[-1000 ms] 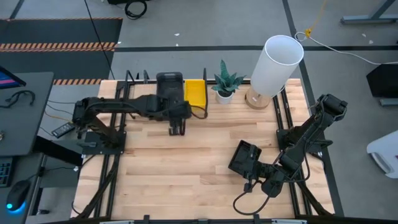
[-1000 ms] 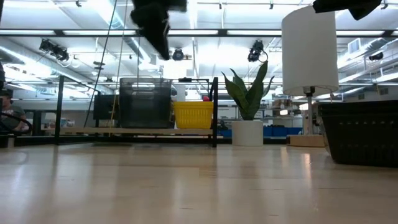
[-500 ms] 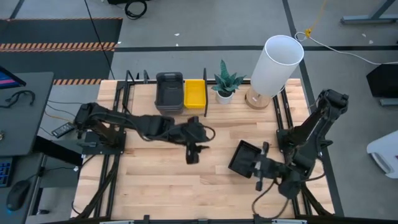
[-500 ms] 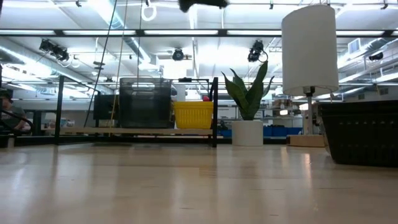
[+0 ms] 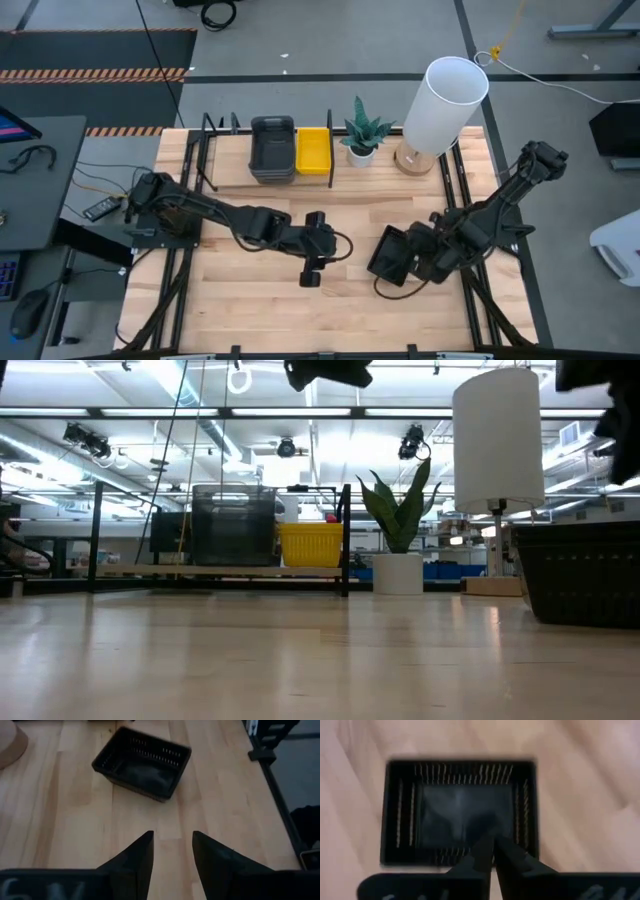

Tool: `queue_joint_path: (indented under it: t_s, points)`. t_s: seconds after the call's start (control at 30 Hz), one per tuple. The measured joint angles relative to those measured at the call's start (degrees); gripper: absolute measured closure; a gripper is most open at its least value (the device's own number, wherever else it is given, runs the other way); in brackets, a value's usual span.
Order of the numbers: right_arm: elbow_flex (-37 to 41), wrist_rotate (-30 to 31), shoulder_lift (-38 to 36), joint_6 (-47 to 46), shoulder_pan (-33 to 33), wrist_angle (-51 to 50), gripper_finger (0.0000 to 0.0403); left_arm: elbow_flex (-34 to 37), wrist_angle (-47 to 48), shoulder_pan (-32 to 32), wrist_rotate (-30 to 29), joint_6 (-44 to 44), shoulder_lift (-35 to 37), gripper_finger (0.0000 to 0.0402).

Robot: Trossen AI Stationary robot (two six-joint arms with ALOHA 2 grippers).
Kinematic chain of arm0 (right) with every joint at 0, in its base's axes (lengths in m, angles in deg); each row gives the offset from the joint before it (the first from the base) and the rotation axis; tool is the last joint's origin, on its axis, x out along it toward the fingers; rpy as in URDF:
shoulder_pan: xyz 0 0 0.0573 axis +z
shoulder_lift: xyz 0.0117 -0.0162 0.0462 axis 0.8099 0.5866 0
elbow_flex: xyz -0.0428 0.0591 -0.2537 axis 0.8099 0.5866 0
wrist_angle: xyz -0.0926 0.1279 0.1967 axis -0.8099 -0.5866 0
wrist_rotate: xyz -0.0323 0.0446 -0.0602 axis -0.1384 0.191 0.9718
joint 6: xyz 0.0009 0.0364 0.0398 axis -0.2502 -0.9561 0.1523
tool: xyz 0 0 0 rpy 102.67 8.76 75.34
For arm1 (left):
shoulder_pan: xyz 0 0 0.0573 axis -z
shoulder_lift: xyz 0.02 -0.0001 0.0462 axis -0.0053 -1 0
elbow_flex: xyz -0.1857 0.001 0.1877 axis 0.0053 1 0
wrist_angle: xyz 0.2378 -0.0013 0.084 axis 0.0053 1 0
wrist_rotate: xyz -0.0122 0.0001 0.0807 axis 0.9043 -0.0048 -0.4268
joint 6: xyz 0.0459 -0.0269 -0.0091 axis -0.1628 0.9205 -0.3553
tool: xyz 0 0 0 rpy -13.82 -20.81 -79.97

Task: Stack baskets on shelf by color
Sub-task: Put the stacked black bin on the shelf

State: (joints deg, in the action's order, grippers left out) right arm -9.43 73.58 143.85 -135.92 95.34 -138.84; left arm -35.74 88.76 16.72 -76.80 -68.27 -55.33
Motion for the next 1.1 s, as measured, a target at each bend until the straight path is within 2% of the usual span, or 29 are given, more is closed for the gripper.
queue_joint_path:
  t_s: [0.17,0.23,0.33,0.43,0.63,0.83,1.1]
  points:
    - [-0.07,-18.10,0.35,-0.35,-2.95,-5.19,0.0394,-0.07,1.40,0.24,-0.14,0.00,-0.56,0.0260]
    - [-0.04,-21.49,1.22,-0.79,-3.68,-9.20,0.0398,0.04,2.92,0.22,-0.47,-0.44,-0.85,0.0260]
    - [0.39,-20.83,2.53,-0.30,-4.31,-10.31,0.0398,-0.07,4.76,-0.07,-0.95,-1.51,-0.66,0.0260]
    - [1.84,-20.45,3.55,0.81,-4.35,-6.66,0.0397,0.02,10.35,-0.13,-1.47,-2.90,0.32,0.0260]
    - [5.72,-24.06,7.04,5.19,-5.08,-2.56,0.0398,-0.02,19.48,0.39,-1.89,-3.54,1.80,0.0260]
    - [7.89,-18.10,10.73,11.18,-10.10,0.31,0.0398,-0.02,25.59,1.51,-1.85,-3.03,1.90,0.0263]
    - [7.72,-17.37,16.49,27.84,-19.47,23.81,0.0398,-0.02,29.65,2.90,-2.04,-1.43,1.92,0.0276]
